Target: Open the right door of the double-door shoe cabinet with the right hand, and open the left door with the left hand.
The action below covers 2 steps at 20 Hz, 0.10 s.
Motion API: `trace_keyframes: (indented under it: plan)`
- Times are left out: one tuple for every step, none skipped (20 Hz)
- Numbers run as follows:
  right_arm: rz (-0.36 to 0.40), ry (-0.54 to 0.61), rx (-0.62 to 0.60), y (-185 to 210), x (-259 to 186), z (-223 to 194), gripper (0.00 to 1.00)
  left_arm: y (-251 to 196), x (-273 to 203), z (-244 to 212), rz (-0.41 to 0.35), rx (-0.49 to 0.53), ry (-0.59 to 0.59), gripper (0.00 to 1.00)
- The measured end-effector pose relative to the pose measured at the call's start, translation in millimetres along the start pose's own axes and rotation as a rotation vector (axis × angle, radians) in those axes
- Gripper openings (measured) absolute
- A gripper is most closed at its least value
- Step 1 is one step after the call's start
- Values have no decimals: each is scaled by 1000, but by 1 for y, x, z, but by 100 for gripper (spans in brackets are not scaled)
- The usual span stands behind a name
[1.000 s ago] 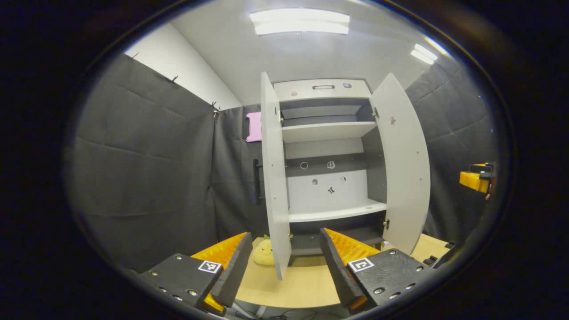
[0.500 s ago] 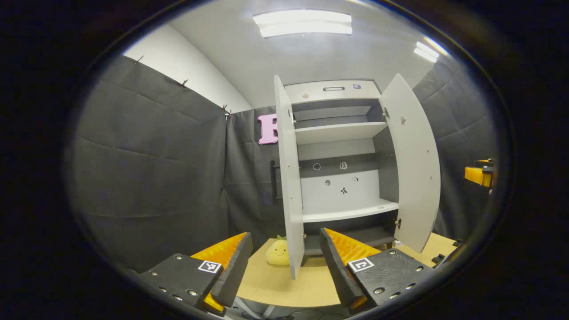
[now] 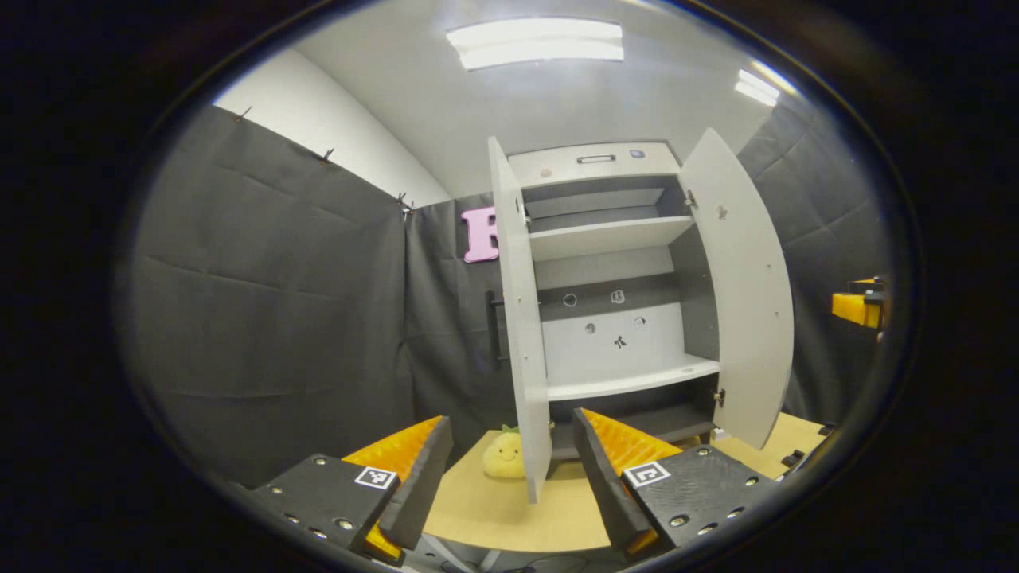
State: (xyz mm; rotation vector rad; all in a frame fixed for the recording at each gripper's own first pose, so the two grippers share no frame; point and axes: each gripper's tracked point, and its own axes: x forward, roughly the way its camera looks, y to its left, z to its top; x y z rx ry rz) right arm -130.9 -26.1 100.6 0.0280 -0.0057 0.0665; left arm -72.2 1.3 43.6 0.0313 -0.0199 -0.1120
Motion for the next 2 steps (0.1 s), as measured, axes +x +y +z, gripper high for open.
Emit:
trace_keyframes:
  plan:
    - [-1, -1, 0, 1, 1, -1, 96, -1, 2, 1, 0, 2, -1, 88]
    - [-1, -1, 0, 1, 2, 0, 96, 0, 3, 0, 0, 5, -3, 88]
